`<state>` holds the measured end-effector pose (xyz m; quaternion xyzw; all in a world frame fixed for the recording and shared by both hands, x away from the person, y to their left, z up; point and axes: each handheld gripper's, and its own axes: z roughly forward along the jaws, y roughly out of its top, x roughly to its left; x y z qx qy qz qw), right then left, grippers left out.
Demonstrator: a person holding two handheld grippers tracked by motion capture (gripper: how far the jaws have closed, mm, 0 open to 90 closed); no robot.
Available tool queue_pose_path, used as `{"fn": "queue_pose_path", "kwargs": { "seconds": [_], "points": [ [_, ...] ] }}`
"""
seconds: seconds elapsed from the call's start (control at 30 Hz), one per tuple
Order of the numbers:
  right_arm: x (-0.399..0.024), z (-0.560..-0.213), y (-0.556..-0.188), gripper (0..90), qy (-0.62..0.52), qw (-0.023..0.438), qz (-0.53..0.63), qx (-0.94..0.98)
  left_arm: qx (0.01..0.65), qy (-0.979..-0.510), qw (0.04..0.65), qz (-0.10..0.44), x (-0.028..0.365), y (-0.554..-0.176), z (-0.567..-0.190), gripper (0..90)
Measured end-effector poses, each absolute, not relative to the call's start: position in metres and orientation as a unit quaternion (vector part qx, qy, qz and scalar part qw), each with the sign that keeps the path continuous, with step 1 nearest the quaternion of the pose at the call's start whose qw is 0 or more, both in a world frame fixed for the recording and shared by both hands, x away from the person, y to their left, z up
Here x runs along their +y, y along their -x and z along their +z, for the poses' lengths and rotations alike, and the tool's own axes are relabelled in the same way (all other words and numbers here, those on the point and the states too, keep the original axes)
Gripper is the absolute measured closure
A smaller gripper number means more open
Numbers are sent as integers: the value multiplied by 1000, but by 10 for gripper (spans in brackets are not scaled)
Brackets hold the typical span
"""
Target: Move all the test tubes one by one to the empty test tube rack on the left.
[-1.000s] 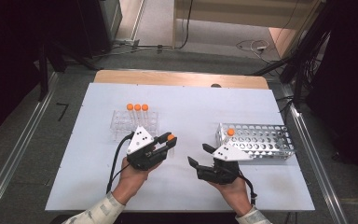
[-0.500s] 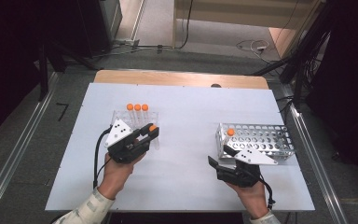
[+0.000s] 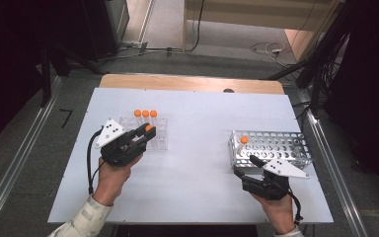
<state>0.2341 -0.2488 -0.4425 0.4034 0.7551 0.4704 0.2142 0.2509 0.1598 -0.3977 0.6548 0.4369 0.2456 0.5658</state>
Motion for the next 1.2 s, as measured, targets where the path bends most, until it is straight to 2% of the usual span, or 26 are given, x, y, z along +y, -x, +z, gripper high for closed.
{"fn": "queue_pose_path", "kwargs": {
  "seconds": [0.63, 1.2],
  "points": [
    [-252, -443, -237, 299, -409, 220, 470, 751, 478, -626, 543, 291, 194, -272, -388, 696],
    [-252, -443, -238, 300, -411, 219, 471, 749, 504, -608, 511, 338, 202, -305, -386, 696]
  ]
}}
